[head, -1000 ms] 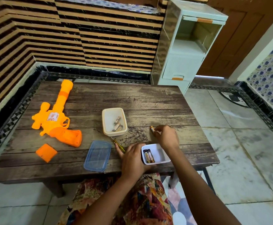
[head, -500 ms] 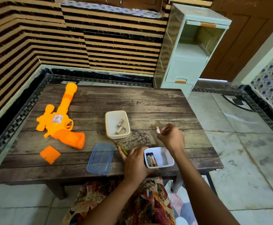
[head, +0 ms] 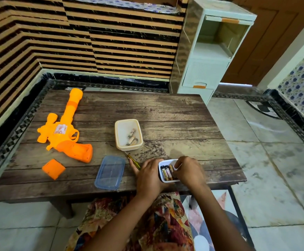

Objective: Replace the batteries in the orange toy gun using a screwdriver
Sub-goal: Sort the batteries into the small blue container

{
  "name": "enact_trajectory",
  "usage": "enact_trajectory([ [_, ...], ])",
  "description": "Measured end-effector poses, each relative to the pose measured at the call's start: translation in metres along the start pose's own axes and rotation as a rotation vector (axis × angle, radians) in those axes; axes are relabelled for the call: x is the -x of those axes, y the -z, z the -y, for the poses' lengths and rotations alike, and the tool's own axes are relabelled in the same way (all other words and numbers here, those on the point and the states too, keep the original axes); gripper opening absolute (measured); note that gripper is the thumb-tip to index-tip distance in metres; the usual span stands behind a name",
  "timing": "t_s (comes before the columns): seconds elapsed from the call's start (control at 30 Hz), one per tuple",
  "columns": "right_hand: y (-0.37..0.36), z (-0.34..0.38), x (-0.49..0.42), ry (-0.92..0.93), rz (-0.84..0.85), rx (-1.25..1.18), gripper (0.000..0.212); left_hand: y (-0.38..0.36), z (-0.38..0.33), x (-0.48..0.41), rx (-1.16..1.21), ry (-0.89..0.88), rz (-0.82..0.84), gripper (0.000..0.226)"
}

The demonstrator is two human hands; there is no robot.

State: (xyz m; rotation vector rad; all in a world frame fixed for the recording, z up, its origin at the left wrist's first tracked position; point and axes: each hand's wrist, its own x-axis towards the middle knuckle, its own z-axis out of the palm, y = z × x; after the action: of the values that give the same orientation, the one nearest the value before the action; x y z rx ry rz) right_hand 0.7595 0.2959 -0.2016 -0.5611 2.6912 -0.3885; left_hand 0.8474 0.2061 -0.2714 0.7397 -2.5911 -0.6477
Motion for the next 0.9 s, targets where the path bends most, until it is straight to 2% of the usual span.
enact_trajectory([
  [0.2,0.000,0.002,0.003,0.025,-0.014,-0.016,0.020,0.006,-0.001,0.000,-0.010,-0.025,0.088,0.079],
  [0.37,-0.002,-0.004,0.003,0.048,-0.038,-0.113,0.012,0.013,0.009,0.011,-0.123,-0.048,0.162,0.100],
  [0.53,-0.001,-0.014,0.003,0.050,-0.160,-0.246,0.005,0.039,0.048,0.035,-0.192,-0.018,0.110,0.097],
  [0.63,0.002,-0.022,0.001,0.057,-0.229,-0.317,0.010,0.054,0.081,0.049,-0.314,0.029,0.168,0.099],
  [0.73,0.002,-0.028,-0.001,0.055,-0.274,-0.368,0.004,0.067,0.102,0.059,-0.330,-0.054,0.167,0.085],
  [0.9,0.004,-0.032,0.000,0.075,-0.333,-0.473,0.004,0.085,0.109,0.062,-0.232,-0.134,0.094,0.083],
])
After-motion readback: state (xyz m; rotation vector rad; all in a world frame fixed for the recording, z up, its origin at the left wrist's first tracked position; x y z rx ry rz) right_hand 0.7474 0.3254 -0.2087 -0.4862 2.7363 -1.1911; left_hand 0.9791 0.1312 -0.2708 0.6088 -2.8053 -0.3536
